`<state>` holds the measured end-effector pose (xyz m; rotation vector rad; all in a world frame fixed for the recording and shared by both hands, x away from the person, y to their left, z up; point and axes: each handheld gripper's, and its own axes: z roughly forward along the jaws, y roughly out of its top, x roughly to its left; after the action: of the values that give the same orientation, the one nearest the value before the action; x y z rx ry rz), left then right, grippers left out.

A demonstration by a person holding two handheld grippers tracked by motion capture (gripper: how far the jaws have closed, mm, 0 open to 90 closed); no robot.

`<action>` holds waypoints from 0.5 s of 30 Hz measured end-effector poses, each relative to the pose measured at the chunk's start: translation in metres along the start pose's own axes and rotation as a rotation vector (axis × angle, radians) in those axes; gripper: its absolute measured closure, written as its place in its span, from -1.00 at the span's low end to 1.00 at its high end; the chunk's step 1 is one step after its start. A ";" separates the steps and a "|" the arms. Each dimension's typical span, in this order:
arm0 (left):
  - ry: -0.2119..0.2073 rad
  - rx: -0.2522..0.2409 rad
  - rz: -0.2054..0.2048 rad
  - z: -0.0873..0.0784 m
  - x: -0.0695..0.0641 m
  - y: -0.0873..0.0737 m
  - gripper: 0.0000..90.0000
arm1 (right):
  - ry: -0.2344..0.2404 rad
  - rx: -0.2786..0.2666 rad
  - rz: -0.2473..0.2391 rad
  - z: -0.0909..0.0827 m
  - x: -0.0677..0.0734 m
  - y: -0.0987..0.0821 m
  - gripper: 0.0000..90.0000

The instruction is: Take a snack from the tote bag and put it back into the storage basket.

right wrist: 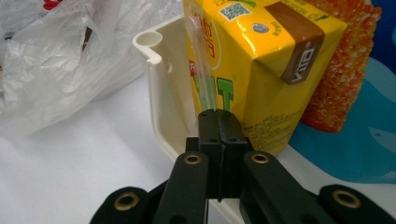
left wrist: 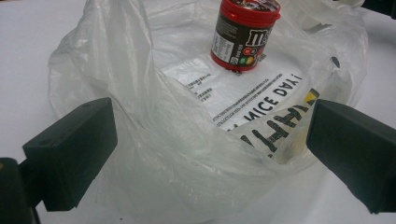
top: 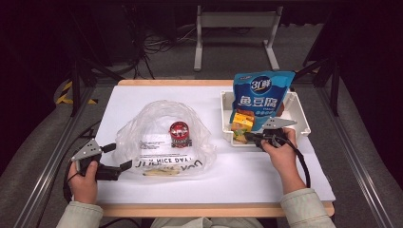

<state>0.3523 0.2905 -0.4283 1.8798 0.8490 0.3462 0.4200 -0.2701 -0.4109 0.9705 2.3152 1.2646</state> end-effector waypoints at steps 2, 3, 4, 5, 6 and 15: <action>0.001 0.000 0.000 0.000 0.000 0.000 -0.95 | -0.014 0.006 0.002 0.000 -0.001 0.000 1.00; 0.000 0.000 0.000 0.000 0.000 0.000 -0.95 | -0.016 0.007 0.004 0.000 -0.002 -0.001 1.00; 0.000 0.000 0.000 0.000 0.000 0.000 -0.95 | -0.016 0.007 0.004 0.000 -0.002 -0.001 1.00; -0.002 -0.002 0.001 0.000 0.000 0.000 -0.95 | -0.019 0.006 0.008 -0.001 -0.002 -0.001 1.00; -0.002 -0.002 0.001 0.000 0.000 0.000 -0.95 | -0.022 0.007 0.012 -0.001 -0.003 -0.001 1.00; 0.000 0.000 0.001 -0.001 -0.001 -0.001 -0.95 | -0.052 0.006 0.031 -0.001 -0.007 -0.003 1.00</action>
<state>0.3514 0.2907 -0.4285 1.8804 0.8478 0.3468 0.4235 -0.2769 -0.4126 1.0333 2.2740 1.2302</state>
